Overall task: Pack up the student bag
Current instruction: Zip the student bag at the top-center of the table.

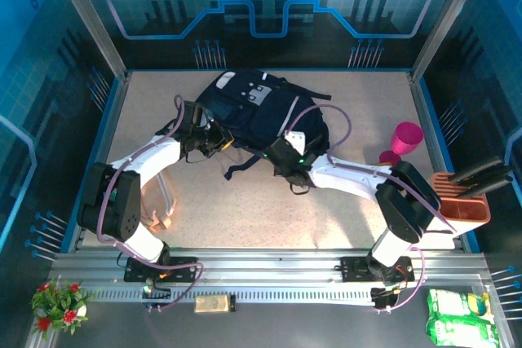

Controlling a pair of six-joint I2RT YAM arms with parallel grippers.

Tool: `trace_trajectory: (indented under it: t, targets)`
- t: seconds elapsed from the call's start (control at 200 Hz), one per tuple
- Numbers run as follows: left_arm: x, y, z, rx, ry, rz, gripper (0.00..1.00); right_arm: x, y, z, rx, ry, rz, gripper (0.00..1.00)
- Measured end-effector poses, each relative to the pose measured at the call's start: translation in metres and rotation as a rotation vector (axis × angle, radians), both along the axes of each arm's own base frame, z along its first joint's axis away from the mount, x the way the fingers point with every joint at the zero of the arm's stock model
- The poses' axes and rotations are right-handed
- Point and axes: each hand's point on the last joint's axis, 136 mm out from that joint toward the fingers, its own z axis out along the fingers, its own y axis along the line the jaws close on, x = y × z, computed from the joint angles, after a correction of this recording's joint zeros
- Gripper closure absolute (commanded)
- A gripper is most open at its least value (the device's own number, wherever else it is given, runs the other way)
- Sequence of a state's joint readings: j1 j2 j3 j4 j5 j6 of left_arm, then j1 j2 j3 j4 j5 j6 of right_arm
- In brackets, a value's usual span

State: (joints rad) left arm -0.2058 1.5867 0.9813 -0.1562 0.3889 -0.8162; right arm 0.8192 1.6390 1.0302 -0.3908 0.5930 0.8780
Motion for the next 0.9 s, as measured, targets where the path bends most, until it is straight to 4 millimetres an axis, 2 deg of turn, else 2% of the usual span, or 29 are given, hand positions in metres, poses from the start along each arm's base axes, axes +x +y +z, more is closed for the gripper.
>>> trace_trajectory:
  t: [0.085,0.2,0.48,0.735,0.895]
  targets:
    - [0.001,0.000,0.001,0.002,-0.002,-0.005,1.00,0.003,-0.008,-0.001,-0.016,0.007,0.021,0.92]
    - [0.001,0.000,0.001,0.004,0.004,-0.004,1.00,0.005,-0.005,-0.001,-0.032,0.013,0.087,0.85]
    - [0.001,0.001,0.001,0.005,0.007,-0.002,1.00,0.010,0.002,-0.006,-0.036,0.040,0.160,0.81]
    - [0.001,0.002,0.000,0.012,0.017,0.002,1.00,0.014,0.002,-0.014,-0.023,0.068,0.170,0.95]
    - [0.002,0.004,-0.002,0.022,0.019,0.009,1.00,0.014,-0.013,-0.013,-0.023,0.065,0.133,0.99]
